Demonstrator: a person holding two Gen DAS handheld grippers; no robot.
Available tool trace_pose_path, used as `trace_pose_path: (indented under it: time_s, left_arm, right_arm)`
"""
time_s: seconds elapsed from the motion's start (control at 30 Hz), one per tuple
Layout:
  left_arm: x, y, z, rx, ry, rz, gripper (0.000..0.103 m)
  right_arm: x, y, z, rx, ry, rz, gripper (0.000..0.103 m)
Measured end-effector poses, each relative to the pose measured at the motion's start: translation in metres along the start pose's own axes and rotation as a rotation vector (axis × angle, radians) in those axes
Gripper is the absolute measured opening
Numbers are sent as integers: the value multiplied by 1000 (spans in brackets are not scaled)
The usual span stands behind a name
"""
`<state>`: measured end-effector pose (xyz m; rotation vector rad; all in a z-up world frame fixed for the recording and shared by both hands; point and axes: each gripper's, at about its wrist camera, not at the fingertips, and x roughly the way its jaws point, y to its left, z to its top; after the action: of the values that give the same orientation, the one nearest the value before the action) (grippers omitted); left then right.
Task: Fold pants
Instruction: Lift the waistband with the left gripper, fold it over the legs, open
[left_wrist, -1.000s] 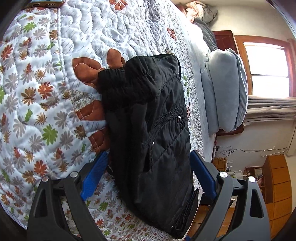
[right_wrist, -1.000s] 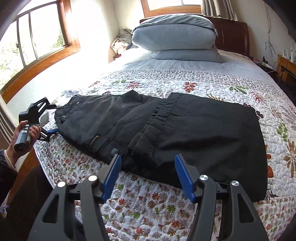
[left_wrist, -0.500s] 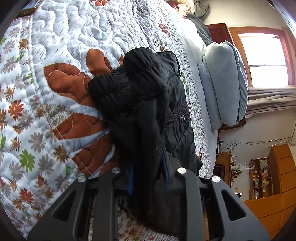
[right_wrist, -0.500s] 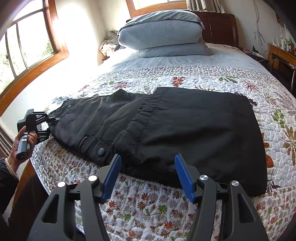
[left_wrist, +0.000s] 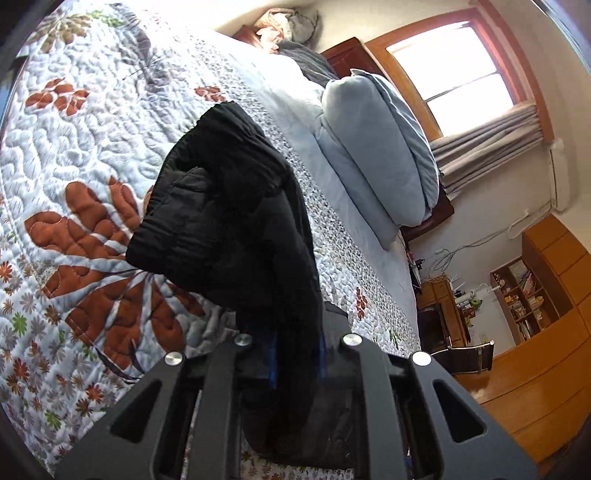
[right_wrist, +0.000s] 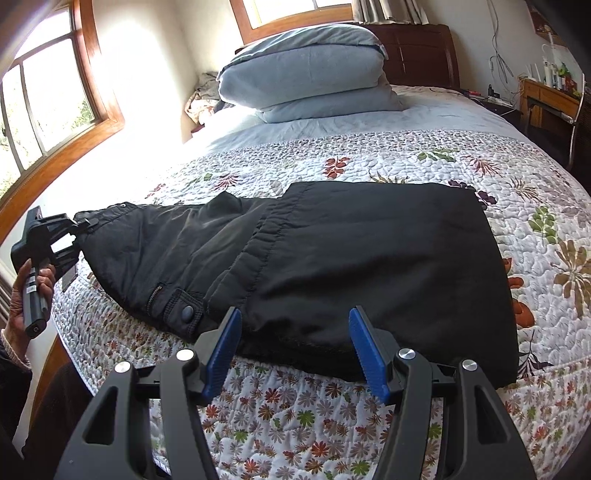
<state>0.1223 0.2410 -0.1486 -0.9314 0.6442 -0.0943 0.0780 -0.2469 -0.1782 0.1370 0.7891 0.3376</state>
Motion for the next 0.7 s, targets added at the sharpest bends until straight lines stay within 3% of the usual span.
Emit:
trace_pose_path:
  time_s: [0.37,0.7]
  left_arm:
    - [19,-79,-34,251,54,-26,21]
    - [51,-140,-85,480,167,-8,27]
  right_arm:
    - [-10,-28,-1,82,-32,-10,61]
    - [-13,-43,-4,129,-51,-21,61]
